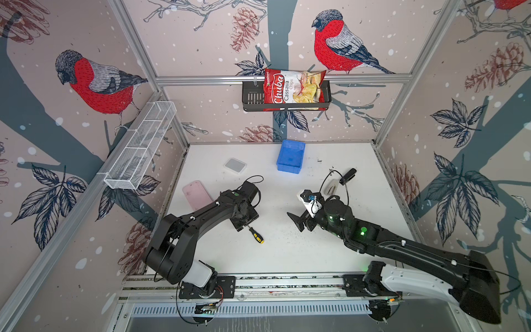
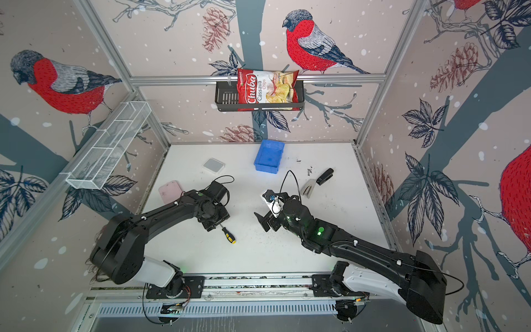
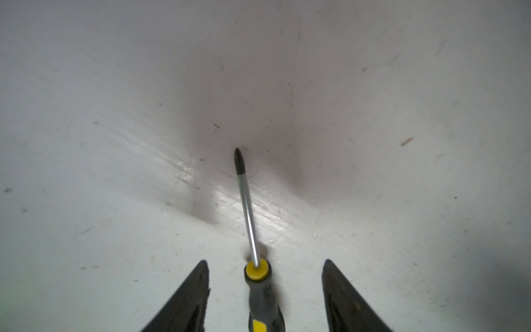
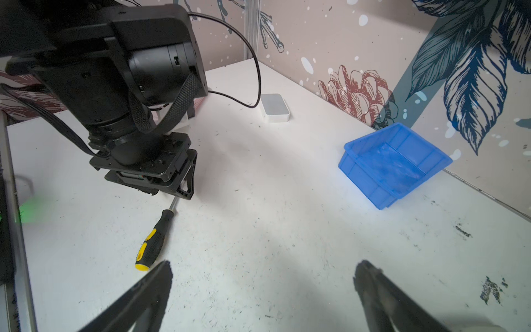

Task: Put the screwdriver in the bin
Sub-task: Pick up the screwdriver from the bottom-center of the table.

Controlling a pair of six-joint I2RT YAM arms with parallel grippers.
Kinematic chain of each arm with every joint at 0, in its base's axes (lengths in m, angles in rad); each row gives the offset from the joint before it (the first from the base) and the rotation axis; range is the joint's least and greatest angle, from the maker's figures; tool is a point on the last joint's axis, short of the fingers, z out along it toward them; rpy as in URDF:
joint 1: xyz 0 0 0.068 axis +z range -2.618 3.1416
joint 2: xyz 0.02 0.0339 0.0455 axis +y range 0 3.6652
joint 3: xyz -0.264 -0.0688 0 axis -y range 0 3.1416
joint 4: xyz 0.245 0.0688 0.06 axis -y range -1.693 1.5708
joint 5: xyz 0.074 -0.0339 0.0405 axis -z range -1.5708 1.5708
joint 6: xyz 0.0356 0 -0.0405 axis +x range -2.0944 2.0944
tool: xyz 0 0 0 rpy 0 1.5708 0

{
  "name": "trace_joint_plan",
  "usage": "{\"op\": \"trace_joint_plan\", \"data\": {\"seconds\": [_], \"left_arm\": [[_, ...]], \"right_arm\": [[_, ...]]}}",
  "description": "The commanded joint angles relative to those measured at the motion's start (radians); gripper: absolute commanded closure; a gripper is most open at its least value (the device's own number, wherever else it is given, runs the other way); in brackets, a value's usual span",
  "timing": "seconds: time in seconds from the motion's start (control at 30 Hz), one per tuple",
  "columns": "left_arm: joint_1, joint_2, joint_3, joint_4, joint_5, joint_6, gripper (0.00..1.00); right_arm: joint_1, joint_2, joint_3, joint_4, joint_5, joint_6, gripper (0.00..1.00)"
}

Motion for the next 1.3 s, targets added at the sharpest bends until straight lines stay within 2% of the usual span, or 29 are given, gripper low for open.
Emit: {"op": "trace_joint_plan", "data": {"seconds": [0.0, 0.57, 0.97, 1.27], "left_arm": [[-0.002, 0.019, 0.003, -0.039, -0.027, -0.013, 0.42], [-0.001, 0.108, 0.006, 0.018, -0.02, -0.015, 0.66], [0.004, 0.108, -0.004, 0.033, -0.003, -0.011, 1.0], [0.005, 0.063, -0.008, 0.028, -0.022, -0.019, 1.0]], "right_arm": [[0.004, -0.008, 0.001, -0.004, 0.021, 0.023, 0.0], [0.008, -0.015, 0.004, -0.022, 0.029, 0.024, 0.0], [0.008, -0.019, 0.015, -0.049, 0.005, -0.01, 0.0], [0.007, -0.018, 0.013, -0.038, 0.012, 0.007, 0.0]]}}
